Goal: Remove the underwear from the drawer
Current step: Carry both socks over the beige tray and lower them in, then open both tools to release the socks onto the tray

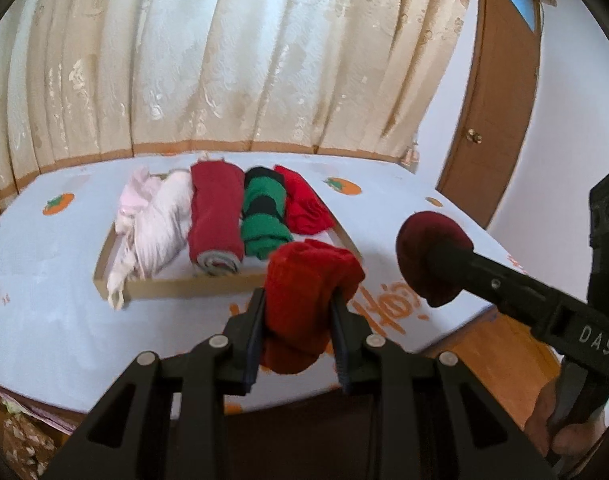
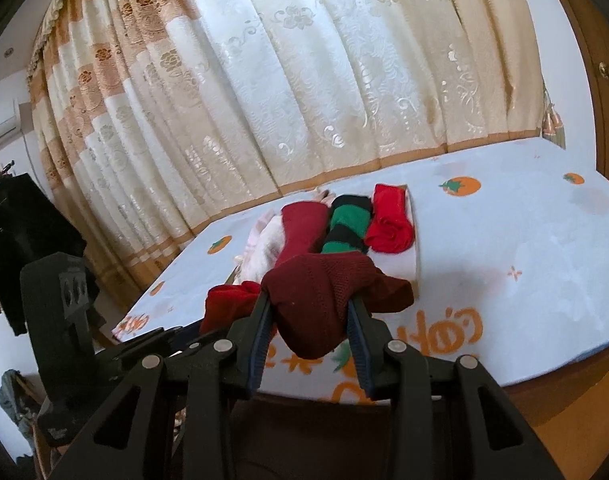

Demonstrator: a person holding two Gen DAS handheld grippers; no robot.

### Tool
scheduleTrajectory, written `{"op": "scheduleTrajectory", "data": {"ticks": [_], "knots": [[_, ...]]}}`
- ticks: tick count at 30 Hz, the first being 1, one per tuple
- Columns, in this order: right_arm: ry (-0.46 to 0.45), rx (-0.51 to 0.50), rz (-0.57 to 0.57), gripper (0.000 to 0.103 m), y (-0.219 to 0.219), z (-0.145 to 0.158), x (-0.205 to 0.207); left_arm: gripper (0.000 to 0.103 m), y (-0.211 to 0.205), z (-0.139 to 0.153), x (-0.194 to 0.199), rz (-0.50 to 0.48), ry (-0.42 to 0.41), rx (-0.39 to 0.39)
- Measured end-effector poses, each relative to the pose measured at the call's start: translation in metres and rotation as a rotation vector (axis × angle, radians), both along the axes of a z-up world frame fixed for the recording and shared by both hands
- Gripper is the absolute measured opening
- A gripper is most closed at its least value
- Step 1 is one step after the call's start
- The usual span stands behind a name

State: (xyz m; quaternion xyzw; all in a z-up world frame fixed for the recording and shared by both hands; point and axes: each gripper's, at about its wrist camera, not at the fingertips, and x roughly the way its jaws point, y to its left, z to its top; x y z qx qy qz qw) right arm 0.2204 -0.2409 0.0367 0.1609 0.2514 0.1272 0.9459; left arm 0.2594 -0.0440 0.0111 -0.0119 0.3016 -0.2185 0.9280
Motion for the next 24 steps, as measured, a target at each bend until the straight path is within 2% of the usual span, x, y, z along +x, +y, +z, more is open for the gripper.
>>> {"op": "scheduleTrajectory", "data": {"ticks": [10, 24], "knots": [[0.015, 0.006, -0.064, 0.039, -0.014, -0.005, 0.051, 0.028, -0.015, 0.002, 0.042, 0.051, -0.006, 0.034], [0.018, -0.060, -0.113, 0.039, -0.021, -0.005, 0.103, 0.028, -0.038, -0.003, 0.094, 0.084, 0.024, 0.068]]}}
